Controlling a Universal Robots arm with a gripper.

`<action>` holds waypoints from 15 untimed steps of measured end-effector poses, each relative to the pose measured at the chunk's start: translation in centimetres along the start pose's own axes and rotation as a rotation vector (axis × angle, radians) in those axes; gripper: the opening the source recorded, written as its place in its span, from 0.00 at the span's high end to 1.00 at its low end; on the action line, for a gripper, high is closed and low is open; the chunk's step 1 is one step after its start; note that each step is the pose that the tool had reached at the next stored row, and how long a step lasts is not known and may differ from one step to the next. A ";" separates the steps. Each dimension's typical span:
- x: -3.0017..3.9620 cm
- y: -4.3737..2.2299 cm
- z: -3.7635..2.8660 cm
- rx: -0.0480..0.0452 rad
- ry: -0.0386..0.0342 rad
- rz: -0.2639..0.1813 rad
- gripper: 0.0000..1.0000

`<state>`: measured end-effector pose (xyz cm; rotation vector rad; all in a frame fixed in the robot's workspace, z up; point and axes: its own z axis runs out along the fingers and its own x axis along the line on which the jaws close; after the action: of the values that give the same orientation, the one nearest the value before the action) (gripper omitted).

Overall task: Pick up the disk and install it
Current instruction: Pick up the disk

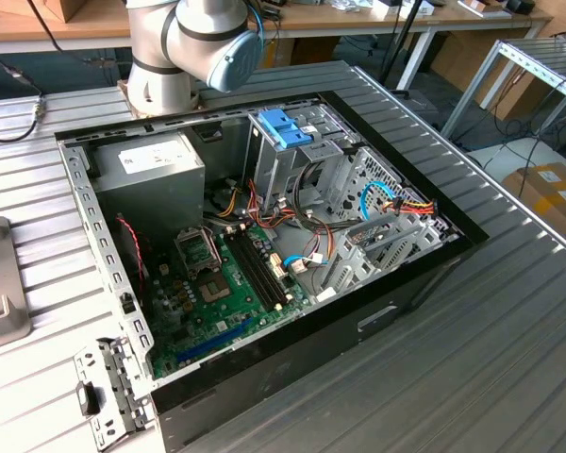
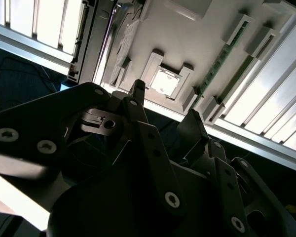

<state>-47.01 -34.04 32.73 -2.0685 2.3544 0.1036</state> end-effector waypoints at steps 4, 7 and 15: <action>-0.11 0.04 0.05 0.0000 -0.0001 0.000 0.46; -0.27 0.07 0.09 -0.0002 0.0000 0.000 0.46; -0.72 0.23 0.03 0.0002 0.0000 0.000 0.46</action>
<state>-47.15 -33.30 32.75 -2.0685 2.3542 0.1034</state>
